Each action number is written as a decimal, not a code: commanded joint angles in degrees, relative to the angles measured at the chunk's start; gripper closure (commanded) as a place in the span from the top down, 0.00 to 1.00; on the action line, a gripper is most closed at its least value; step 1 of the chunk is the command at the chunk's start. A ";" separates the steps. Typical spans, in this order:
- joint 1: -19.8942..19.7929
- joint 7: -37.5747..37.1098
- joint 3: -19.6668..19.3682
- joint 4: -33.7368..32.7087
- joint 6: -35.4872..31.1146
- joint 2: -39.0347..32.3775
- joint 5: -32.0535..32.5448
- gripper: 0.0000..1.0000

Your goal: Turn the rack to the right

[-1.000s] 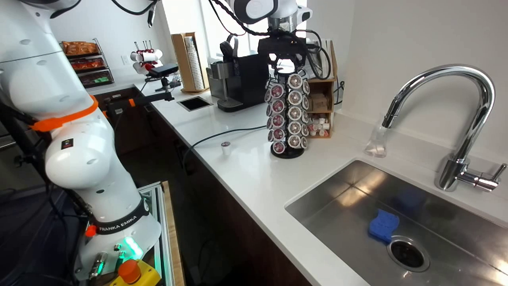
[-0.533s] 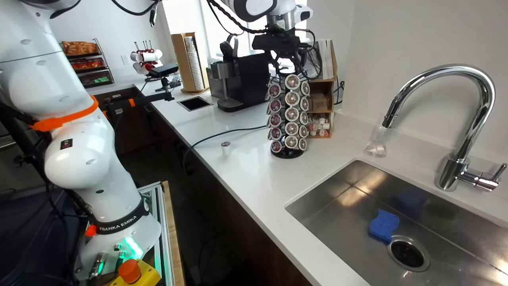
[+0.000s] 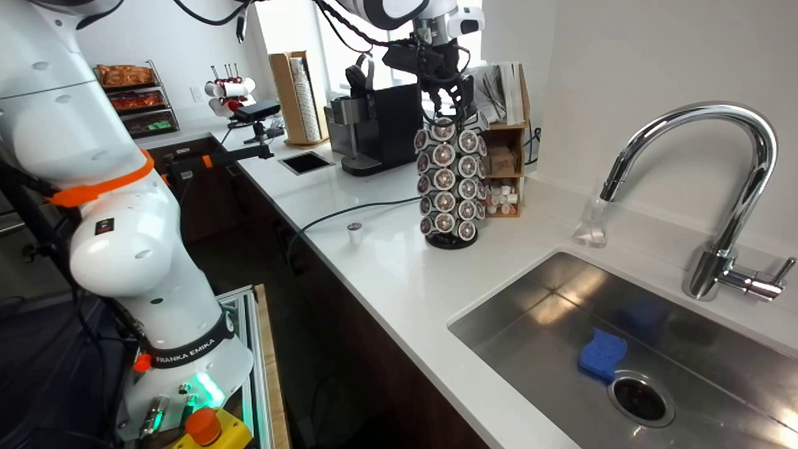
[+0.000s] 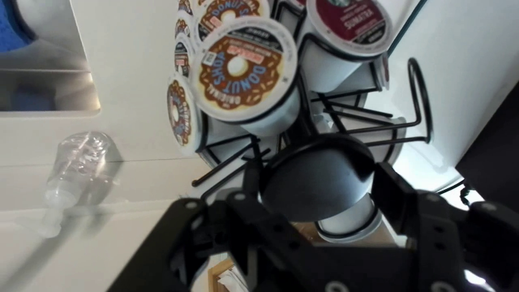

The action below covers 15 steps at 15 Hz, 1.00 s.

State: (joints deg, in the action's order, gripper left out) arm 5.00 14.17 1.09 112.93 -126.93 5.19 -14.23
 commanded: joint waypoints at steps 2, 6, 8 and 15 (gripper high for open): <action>-0.54 -12.62 1.40 0.67 0.21 0.90 3.11 0.65; -0.83 -20.05 1.76 0.96 0.68 1.53 5.47 0.72; -0.84 -23.27 1.94 0.95 1.60 1.90 5.78 0.73; -1.04 -32.67 2.62 1.22 4.00 3.69 5.92 0.86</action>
State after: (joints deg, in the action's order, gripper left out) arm 4.60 -13.64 2.65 112.98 -125.52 6.69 -9.74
